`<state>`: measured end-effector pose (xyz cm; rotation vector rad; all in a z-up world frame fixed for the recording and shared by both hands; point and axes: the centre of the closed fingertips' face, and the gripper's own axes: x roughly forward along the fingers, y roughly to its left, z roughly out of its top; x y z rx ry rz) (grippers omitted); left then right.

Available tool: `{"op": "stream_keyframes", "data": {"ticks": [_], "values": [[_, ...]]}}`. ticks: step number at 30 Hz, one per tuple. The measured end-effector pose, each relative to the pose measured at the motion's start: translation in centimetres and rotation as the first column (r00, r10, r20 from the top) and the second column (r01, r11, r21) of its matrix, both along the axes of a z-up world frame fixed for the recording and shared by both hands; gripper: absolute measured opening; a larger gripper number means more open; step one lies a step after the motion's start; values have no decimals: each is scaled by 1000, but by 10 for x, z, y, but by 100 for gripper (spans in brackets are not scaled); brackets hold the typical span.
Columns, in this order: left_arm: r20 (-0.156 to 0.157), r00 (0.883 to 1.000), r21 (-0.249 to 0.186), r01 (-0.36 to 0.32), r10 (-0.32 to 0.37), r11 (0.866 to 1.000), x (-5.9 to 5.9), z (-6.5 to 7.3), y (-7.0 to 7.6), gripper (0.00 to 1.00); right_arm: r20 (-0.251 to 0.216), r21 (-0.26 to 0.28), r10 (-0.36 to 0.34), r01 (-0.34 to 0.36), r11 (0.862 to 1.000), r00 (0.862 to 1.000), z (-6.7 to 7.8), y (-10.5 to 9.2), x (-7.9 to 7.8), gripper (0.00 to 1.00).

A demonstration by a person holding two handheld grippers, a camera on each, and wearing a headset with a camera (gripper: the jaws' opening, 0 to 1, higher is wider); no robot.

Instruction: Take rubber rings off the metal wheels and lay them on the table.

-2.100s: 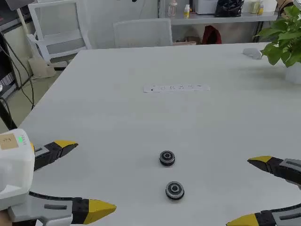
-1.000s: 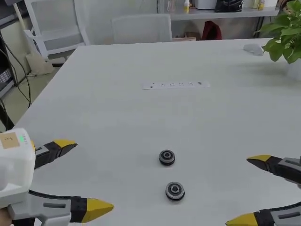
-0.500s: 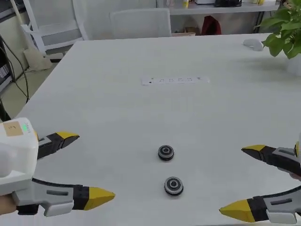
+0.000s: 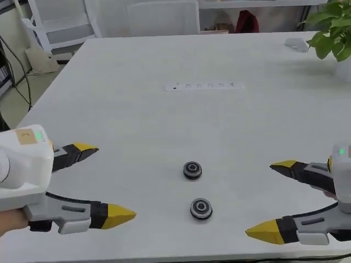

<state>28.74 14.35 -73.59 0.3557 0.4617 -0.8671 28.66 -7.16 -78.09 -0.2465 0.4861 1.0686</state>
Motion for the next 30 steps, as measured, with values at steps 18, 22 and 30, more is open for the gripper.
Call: {"op": "stream_keyframes", "data": {"ticks": [18, 22, 30], "values": [[1, 1000, 6, 14, -14, 1000, 9, -7, -3, 89, 4, 1, 21, -21, 1000, 1000, -2, 4, 4, 95], [0, 1000, 4, 19, -19, 1000, 8, -10, -4, 87, 8, -3, 32, -32, 999, 999, -4, 8, 5, 94], [-8, 1000, 10, 19, -19, 1000, 11, -14, -7, 86, 11, -3, 60, -60, 998, 998, -9, 15, 6, 90]]}}
